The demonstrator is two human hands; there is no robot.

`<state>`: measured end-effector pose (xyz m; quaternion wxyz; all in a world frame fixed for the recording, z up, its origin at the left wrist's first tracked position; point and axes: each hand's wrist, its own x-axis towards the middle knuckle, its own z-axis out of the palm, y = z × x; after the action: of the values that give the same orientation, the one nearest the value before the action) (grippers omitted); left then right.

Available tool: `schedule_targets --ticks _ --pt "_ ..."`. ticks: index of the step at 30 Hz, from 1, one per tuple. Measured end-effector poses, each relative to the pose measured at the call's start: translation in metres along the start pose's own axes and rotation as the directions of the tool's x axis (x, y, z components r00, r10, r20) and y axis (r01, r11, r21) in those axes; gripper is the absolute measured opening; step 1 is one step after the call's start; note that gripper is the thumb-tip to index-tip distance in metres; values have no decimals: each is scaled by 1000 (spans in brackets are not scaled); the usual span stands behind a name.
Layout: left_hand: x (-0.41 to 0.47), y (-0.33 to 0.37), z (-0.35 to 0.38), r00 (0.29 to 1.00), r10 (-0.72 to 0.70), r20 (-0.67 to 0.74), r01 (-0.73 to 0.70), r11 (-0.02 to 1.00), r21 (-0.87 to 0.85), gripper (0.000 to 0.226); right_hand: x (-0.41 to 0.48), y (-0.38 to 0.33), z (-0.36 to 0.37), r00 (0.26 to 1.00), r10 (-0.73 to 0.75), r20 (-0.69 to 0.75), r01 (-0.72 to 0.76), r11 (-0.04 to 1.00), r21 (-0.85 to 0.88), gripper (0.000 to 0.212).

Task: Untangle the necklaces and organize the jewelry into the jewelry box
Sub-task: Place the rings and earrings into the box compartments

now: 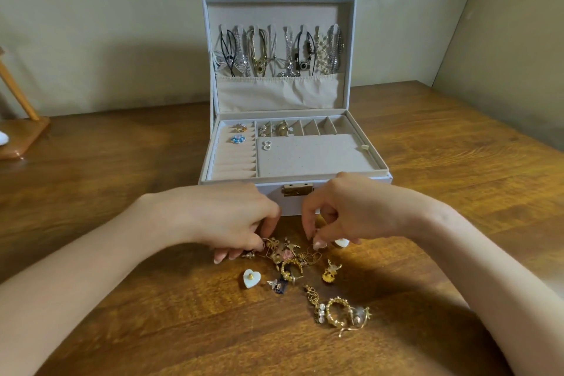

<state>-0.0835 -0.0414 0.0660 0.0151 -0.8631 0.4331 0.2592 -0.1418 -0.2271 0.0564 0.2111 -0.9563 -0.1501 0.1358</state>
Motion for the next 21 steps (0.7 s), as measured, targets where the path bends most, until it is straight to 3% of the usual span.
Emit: schedule_targets --ticks 6,10,14,21 --pt "-3 -6 -3 995 -78 57 80 996 -42 8 -2 1 -2 999 -21 -40 20 1000 -19 6" --pt "-5 -9 -7 994 -96 44 98 995 -35 9 2 -5 3 984 -130 -119 135 990 33 14" --pt "-7 -13 -12 996 -84 24 86 993 -87 11 8 -15 15 968 -222 -114 221 975 -26 19" --pt "-7 -13 -11 995 -89 54 93 992 -90 8 10 -14 16 970 -208 -124 201 977 -68 14"
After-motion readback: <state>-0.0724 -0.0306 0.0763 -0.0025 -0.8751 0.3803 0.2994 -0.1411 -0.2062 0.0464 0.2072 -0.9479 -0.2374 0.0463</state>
